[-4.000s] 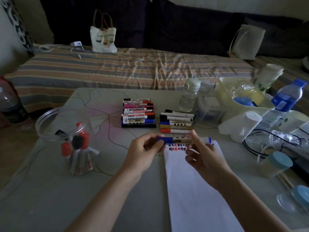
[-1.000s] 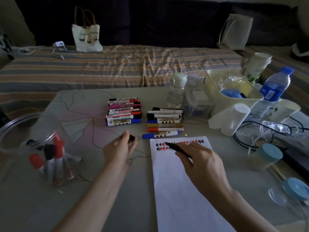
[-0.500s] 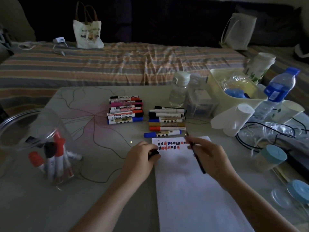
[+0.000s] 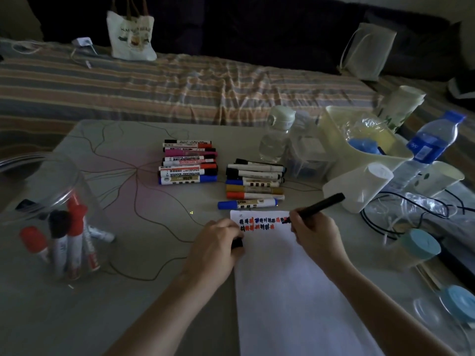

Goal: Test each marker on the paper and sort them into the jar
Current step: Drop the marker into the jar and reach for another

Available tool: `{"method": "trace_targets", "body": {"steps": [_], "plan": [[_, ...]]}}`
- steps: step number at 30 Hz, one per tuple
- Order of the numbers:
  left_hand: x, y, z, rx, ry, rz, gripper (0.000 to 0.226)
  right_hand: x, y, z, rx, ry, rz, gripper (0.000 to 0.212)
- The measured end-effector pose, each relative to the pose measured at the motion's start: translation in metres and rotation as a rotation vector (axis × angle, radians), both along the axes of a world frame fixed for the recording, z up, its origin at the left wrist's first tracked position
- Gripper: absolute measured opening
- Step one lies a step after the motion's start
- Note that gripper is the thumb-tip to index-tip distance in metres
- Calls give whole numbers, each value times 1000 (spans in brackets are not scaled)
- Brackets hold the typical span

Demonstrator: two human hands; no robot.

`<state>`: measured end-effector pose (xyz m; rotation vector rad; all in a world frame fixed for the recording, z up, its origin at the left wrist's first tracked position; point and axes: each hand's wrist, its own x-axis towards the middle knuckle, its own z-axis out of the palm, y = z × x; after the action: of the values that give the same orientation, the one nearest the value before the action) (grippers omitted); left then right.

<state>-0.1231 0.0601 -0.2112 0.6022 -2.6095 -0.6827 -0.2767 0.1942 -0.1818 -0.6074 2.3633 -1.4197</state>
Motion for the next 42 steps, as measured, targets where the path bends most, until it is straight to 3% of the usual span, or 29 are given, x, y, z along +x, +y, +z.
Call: {"method": "trace_targets", "body": {"steps": [7, 11, 15, 42], "plan": [[-1, -3, -3, 25, -5, 14, 28, -3, -5, -24, 2, 92, -74, 14], [-2, -3, -3, 21, -20, 23, 28, -2, -2, -30, -14, 121, -26, 5], [-1, -2, -2, 9, -12, 20, 27, -2, -1, -34, -1, 159, 32, 11], [-1, -2, 0, 19, -39, 28, 29, 0, 0, -34, 11, 240, 38, 8]]}}
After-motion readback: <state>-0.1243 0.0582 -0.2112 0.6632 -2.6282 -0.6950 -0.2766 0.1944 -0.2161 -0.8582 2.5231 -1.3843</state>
